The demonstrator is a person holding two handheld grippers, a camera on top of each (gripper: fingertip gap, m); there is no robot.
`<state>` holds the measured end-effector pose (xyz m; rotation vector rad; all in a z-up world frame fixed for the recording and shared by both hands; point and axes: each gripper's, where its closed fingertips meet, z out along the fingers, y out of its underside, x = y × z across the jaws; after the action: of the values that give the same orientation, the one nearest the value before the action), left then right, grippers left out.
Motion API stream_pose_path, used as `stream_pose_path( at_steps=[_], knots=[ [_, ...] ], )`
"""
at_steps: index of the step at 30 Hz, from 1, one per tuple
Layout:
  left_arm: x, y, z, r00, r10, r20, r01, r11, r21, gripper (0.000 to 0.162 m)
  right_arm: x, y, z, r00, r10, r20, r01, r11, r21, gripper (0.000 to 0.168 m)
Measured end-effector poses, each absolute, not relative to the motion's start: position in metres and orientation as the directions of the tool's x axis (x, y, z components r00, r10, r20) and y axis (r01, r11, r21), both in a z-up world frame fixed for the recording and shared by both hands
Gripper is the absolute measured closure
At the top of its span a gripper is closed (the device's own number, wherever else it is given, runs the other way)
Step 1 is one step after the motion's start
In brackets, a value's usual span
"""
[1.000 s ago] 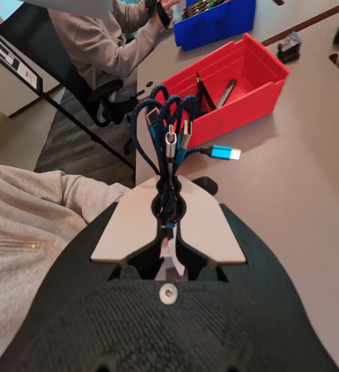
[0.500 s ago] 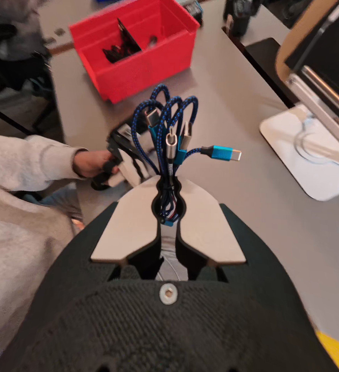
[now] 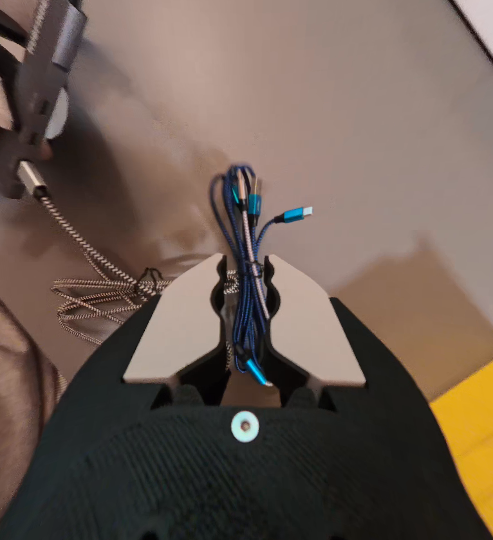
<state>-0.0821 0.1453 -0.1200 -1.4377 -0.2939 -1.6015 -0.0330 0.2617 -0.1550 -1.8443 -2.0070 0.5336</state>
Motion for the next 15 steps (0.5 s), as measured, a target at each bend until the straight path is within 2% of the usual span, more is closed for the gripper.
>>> stream_pose_path(
  at_steps=[1,6,10,12,15],
  knots=[
    [-0.082,0.145,-0.120,0.120,-0.468,0.875,0.749,-0.536,-0.390,0.155,-0.033,0.259,-0.154,-0.081,0.996,-0.020,0.852,0.059,-0.520,0.143],
    [-0.082,0.144,-0.120,0.117,-0.470,0.875,0.747,-0.539,-0.389,0.155,-0.035,0.279,-0.135,-0.005,1.000,-0.020,0.781,-0.009,-0.625,0.147],
    [-0.080,0.144,-0.120,0.120,-0.469,0.875,0.739,-0.546,-0.394,0.154,-0.044,0.295,-0.131,0.082,0.993,-0.083,0.699,-0.117,-0.705,0.160],
    [-0.079,0.144,-0.121,0.122,-0.468,0.875,0.737,-0.548,-0.396,0.155,-0.051,0.296,-0.141,0.111,0.982,-0.152,0.673,-0.187,-0.716,0.163],
    [-0.078,0.144,-0.121,0.125,-0.468,0.875,0.734,-0.550,-0.399,0.154,-0.058,0.299,-0.168,0.149,0.971,-0.187,0.694,-0.238,-0.679,0.159]
  ],
)
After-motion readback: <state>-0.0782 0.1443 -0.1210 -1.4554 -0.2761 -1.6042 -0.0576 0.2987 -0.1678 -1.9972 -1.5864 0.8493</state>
